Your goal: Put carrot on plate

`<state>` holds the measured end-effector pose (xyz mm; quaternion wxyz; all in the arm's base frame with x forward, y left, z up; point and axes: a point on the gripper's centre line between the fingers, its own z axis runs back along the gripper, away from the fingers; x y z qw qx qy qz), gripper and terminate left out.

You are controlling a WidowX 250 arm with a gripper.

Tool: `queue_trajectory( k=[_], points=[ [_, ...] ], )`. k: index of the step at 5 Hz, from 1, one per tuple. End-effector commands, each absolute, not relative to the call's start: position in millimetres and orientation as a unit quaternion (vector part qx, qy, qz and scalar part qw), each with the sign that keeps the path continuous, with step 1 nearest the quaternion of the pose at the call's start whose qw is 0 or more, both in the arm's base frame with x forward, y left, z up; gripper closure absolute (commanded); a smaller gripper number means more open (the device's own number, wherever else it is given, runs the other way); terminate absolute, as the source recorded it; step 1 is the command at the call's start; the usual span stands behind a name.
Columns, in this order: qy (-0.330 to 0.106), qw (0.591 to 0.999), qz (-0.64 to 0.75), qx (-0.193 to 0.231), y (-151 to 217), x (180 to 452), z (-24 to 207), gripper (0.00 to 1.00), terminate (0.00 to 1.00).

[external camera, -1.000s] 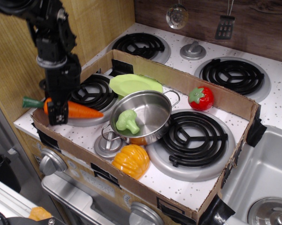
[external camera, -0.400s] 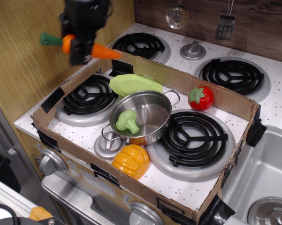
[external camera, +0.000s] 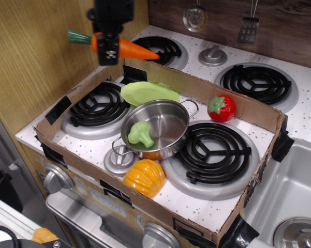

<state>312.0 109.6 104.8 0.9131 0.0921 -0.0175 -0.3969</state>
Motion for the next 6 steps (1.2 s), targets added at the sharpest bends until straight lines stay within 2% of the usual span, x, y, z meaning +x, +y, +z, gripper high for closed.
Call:
queue_trajectory(
  k=[1,2,4,6],
  points=[
    [-0.075,0.85,-0.511,0.098,80.1,335.2,106.4,1.0,0.0],
    [-0.074,0.843,-0.523,0.1,58.9,344.5,95.1,1.0,0.0],
    [-0.101,0.844,-0.523,0.07,27.6,355.9,76.7,1.0,0.0],
    [-0.101,0.844,-0.519,0.093,43.8,355.7,74.0,1.0,0.0]
  ],
)
